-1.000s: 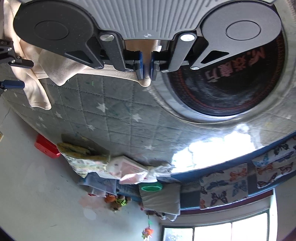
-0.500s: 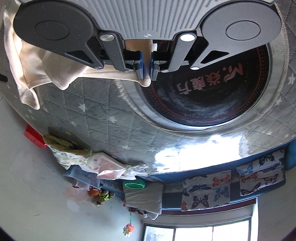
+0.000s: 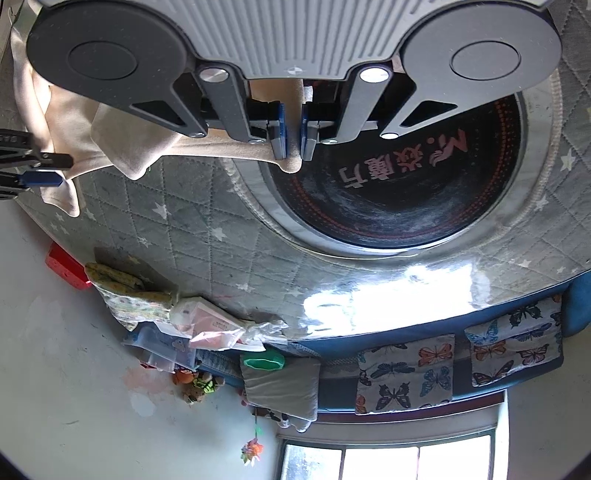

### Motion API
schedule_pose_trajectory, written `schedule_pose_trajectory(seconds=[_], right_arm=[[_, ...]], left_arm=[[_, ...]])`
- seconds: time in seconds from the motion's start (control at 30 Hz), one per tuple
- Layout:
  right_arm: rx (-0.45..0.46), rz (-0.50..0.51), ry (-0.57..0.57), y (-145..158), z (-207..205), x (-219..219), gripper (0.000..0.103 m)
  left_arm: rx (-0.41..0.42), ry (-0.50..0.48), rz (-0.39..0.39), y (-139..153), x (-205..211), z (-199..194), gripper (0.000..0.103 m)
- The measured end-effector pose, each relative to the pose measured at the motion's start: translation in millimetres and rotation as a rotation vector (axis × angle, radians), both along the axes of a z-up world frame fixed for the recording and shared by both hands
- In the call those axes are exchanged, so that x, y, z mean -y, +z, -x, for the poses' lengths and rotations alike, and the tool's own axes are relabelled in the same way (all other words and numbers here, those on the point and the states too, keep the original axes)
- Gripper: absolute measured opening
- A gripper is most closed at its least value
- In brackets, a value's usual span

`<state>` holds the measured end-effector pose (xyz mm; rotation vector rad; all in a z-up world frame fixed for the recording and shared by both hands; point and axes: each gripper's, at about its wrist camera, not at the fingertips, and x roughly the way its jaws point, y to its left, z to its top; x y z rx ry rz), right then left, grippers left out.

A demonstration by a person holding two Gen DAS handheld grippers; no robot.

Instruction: Fold clothes

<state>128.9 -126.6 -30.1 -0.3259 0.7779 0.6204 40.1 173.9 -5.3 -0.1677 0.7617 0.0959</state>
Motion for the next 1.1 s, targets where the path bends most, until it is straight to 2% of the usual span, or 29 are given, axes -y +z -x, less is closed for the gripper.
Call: schedule_pose_trajectory(seconds=[0.07, 0.13, 0.27, 0.6, 0.83, 0.9, 0.97, 1.1], right_arm=[[-0.019, 0.020, 0.018, -5.8, -5.6, -6.2, 0.026], [-0.032, 0.023, 0.036, -7.2, -5.5, -9.1, 0.022], [0.002, 0.045, 0.103, -2.8, -3.9, -28.4, 0.011], [0.066, 0.011, 0.201, 4.9, -19.6, -101.7, 0.008], [0.136, -0.044, 0.255, 8.6, -30.7, -169.1, 0.008], [0.126, -0.050, 0.276, 8.0, -34.0, -180.8, 0.009], [0.092, -0.070, 0.286, 6.8, -39.2, -188.9, 0.015], [0.060, -0.091, 0.266, 6.9, -45.5, -183.4, 0.016]], left_arm=[[0.004, 0.012, 0.005, 0.2, -3.3, 3.1, 0.009], [0.007, 0.020, 0.008, 0.3, -6.5, 7.0, 0.008], [0.008, 0.056, 0.002, 0.7, -18.1, 14.7, 0.008], [0.019, 0.207, -0.025, 10.5, -75.8, 41.1, 0.008], [0.011, 0.328, -0.080, 13.0, -119.9, 38.6, 0.007], [0.002, 0.346, -0.075, 12.9, -130.2, 33.9, 0.007], [-0.012, 0.348, -0.074, 11.1, -135.6, 30.5, 0.009], [-0.017, 0.324, -0.100, 10.6, -130.0, 28.3, 0.016]])
